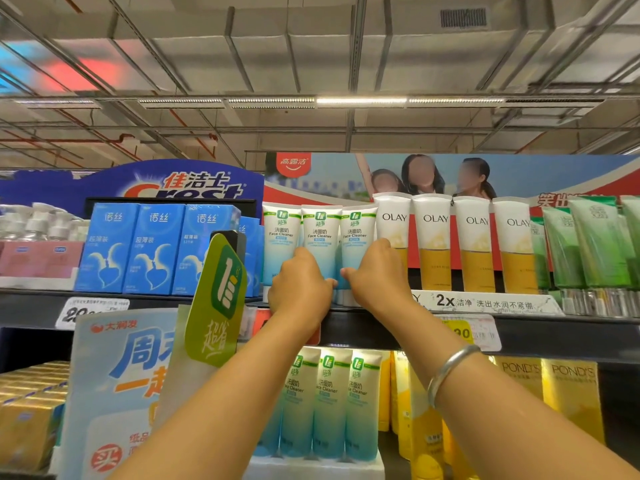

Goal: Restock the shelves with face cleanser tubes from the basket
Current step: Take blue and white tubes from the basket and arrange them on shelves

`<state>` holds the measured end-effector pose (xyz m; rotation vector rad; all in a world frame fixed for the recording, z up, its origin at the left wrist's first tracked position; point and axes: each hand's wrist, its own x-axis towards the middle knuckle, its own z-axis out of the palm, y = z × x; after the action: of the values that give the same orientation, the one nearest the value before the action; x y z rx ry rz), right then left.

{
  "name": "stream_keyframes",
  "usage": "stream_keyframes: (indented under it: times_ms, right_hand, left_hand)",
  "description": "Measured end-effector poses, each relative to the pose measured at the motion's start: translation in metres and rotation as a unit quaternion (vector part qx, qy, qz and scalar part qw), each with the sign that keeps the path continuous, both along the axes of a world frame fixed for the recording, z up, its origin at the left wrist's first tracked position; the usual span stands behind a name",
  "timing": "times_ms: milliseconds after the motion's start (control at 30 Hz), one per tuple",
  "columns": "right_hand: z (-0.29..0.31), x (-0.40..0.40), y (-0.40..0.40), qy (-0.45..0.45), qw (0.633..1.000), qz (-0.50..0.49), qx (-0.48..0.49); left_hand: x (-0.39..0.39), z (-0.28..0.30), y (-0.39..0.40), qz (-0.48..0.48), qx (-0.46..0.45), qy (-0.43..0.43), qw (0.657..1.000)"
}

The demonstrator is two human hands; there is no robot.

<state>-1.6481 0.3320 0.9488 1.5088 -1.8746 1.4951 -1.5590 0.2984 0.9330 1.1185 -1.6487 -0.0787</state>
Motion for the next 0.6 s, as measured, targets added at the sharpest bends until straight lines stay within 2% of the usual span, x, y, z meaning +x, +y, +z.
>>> stream_keyframes:
  times_ms: [133, 600]
  right_hand:
    - [-0.0025, 0.0005, 0.0002, 0.017, 1.0, -0.017, -0.004]
    - [-0.0062, 0.0005, 0.0001, -0.012, 1.0, -0.013, -0.019]
  left_hand:
    - [0.0008, -0.0004, -0.0002, -0.003, -0.006, -0.002, 1.0]
    - [0.0033, -0.0002, 0.0024, 0.008, 0.011, -0.014, 1.0]
